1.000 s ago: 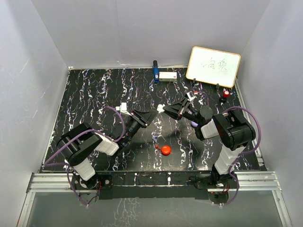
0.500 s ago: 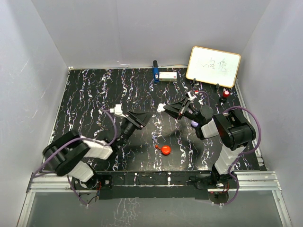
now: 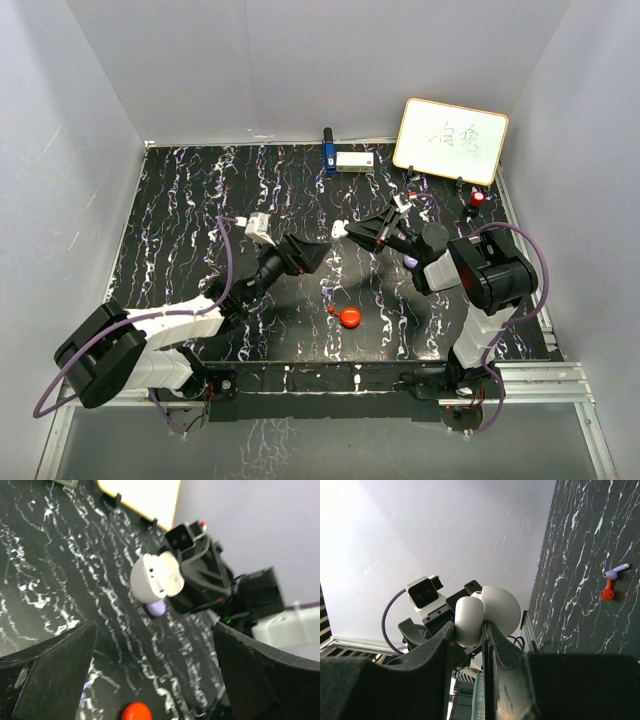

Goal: Insert the wireless bluetooth earbuds into the charging case
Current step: Close the charging case.

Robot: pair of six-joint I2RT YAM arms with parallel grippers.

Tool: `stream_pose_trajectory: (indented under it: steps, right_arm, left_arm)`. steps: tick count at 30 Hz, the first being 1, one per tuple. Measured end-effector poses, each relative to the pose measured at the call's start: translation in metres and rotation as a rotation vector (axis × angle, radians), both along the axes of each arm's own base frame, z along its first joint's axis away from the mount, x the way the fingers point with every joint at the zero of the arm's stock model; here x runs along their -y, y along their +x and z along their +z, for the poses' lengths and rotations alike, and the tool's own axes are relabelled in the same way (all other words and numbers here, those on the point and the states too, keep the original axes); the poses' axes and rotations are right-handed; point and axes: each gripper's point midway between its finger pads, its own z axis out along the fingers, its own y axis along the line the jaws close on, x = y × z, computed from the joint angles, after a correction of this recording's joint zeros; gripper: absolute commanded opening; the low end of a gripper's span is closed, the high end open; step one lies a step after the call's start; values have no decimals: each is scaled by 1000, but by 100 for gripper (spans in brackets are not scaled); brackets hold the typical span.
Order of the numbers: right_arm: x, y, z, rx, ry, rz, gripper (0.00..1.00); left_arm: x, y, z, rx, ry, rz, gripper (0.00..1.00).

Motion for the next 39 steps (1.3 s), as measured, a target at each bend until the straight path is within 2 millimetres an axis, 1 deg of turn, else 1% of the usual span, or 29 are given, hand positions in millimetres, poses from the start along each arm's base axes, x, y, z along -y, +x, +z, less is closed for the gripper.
stream_pose_trajectory:
  steps: [2,7,9,13,18,22,25,31,35,39]
  right_arm:
    - [-1,2,0,-13,7,2,0]
    - [-1,6,3,-37,26,5,0]
    - [-1,7,4,-43,32,4,0]
    - [-1,7,5,-58,40,6,0]
    - [-1,8,5,-68,46,7,0]
    - [-1,8,6,-76,51,6,0]
    - [-1,8,5,-79,51,6,0]
    - [0,6,3,-85,49,4,0]
    - [1,3,-2,-102,45,2,0]
    - [1,1,0,-99,45,2,0]
  left_arm:
    - [1,-1,-13,8,92,-20,99]
    - [-2,-3,-34,48,270,-43,99]
    - [-1,-3,-39,78,334,-55,99]
    - [7,1,-44,154,440,-65,99]
    - [15,8,-61,233,549,-62,99]
    - [21,15,-71,285,609,-47,99]
    - [23,20,-66,332,613,-19,99]
    - [30,29,-41,457,577,53,99]
    - [35,34,-34,510,572,81,99]
    - [37,41,-31,537,575,108,99]
